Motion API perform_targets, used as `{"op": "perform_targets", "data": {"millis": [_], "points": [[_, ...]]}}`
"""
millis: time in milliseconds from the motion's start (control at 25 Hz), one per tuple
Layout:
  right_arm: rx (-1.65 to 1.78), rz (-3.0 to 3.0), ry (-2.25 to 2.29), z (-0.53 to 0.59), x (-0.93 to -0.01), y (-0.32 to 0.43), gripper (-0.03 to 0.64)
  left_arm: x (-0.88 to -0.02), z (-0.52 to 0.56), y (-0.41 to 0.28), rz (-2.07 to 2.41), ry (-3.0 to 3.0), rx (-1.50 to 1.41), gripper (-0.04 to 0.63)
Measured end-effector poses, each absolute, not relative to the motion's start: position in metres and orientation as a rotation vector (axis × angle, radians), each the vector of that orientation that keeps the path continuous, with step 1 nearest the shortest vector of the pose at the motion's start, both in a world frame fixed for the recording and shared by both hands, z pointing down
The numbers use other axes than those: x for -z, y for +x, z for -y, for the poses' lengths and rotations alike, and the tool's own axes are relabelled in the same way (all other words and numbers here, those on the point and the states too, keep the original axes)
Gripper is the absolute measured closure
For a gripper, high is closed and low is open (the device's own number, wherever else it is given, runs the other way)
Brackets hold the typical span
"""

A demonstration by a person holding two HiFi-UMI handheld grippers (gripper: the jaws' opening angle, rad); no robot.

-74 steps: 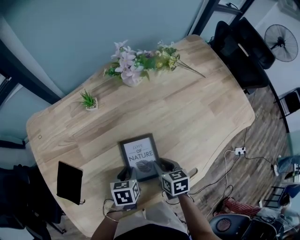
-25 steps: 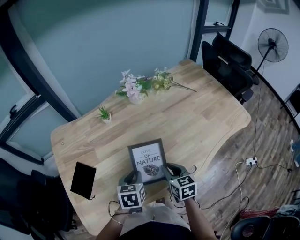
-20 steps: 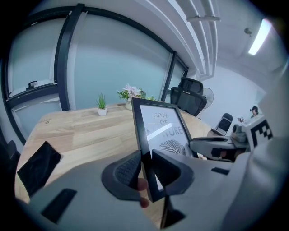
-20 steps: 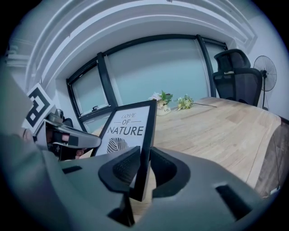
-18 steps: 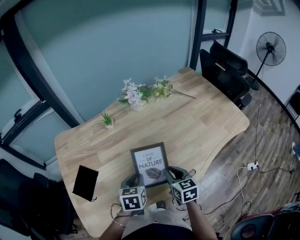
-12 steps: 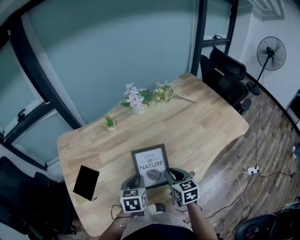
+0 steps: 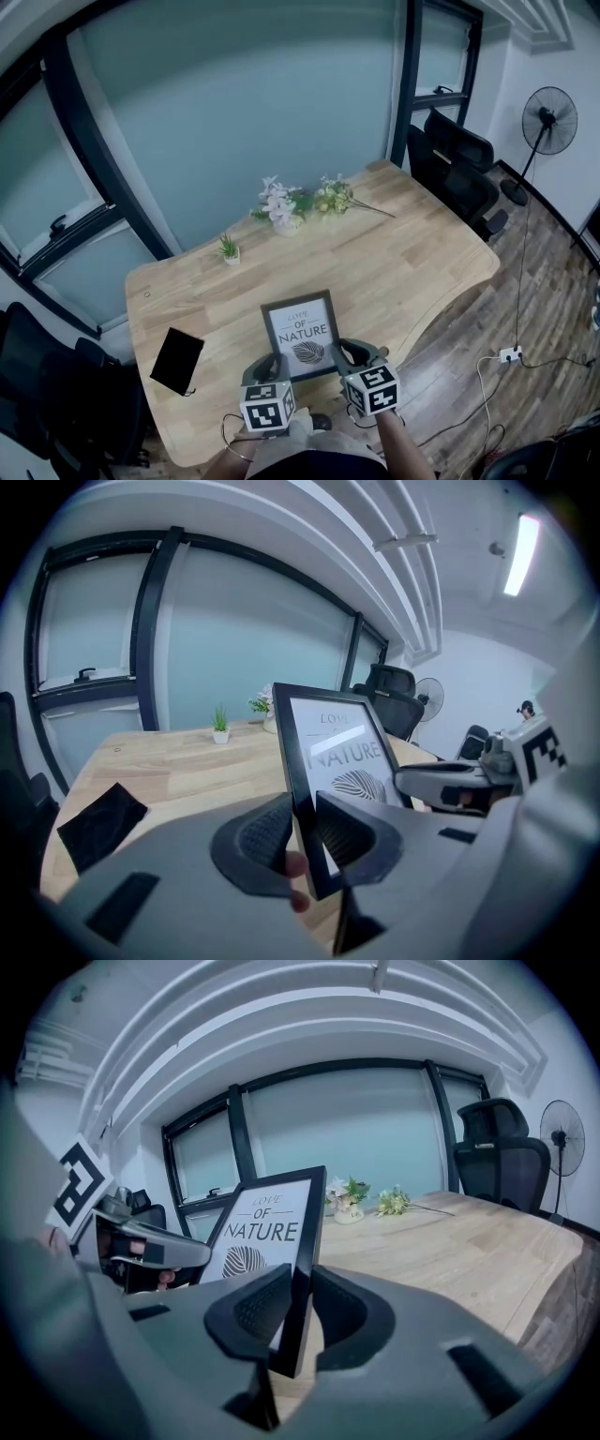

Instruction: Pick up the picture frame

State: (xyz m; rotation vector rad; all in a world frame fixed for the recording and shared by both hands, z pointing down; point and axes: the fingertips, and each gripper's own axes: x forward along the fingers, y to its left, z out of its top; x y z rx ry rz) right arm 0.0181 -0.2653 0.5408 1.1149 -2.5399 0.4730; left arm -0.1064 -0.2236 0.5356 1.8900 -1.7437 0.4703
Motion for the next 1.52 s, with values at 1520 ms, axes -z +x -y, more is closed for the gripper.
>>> {"op": "perform_targets", "data": {"millis": [1520], "points": [[-0.261, 2.580, 1.342, 0.241, -0.460, 0.011, 0.546, -0.464, 0.214, -0.117, 1.771, 2.117, -0.374, 0.523]]}}
